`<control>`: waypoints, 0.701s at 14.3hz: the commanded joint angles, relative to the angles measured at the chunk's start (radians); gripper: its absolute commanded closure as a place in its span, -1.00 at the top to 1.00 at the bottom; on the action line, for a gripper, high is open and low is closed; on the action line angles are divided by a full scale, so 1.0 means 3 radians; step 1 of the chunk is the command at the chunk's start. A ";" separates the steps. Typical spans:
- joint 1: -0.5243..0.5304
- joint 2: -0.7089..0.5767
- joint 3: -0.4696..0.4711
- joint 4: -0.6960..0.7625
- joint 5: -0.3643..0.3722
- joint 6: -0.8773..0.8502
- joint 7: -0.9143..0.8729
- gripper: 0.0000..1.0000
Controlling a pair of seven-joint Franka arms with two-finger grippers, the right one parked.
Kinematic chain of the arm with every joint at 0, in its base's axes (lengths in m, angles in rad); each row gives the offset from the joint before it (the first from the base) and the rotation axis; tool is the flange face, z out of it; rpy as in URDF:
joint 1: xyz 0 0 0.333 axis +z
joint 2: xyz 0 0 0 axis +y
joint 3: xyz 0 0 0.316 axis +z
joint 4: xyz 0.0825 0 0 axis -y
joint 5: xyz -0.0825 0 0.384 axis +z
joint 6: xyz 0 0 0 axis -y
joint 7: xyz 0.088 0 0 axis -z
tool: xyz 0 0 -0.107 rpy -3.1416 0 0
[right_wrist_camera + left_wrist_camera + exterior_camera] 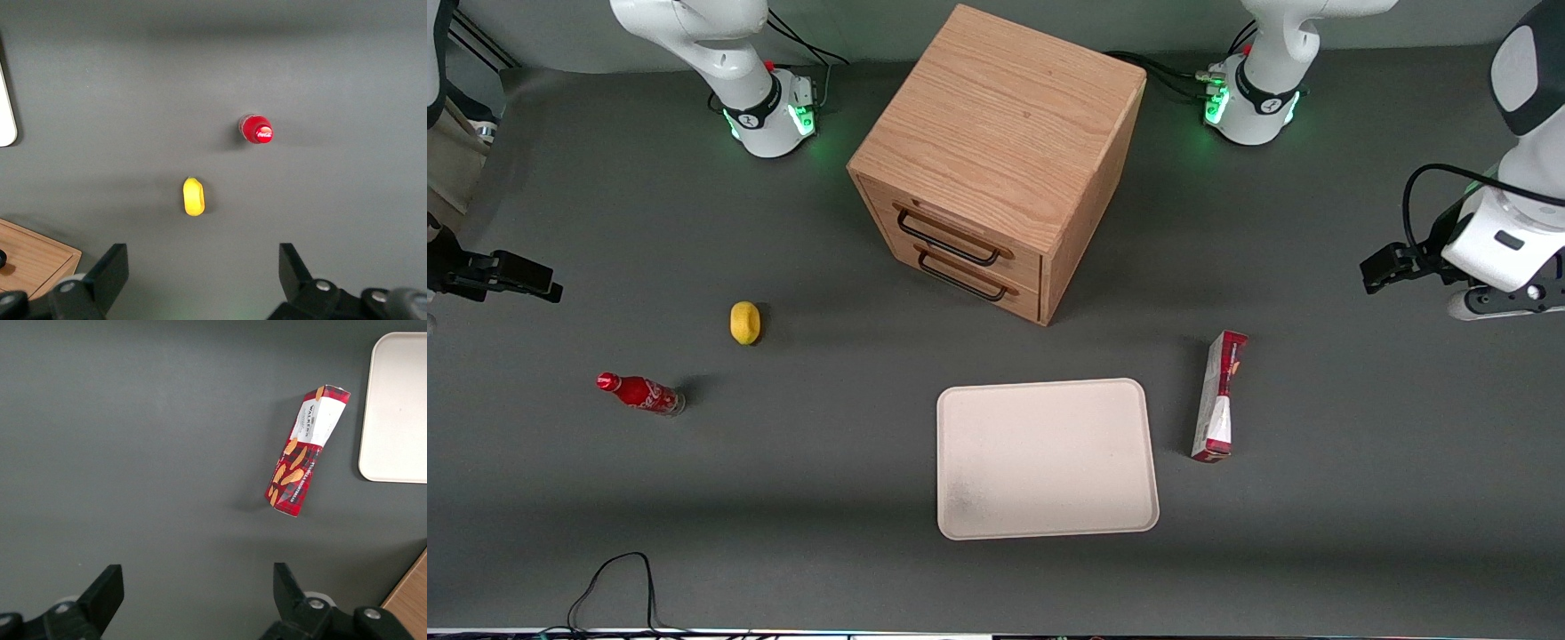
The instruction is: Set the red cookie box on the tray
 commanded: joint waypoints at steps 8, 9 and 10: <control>-0.0117 0.0077 0.0070 0.0246 0.0000 -0.0254 -0.0056 1.00; -0.0117 0.0082 0.0065 0.0251 0.0000 -0.0254 -0.0056 1.00; -0.0117 0.0082 0.0065 0.0251 0.0000 -0.0259 -0.0061 1.00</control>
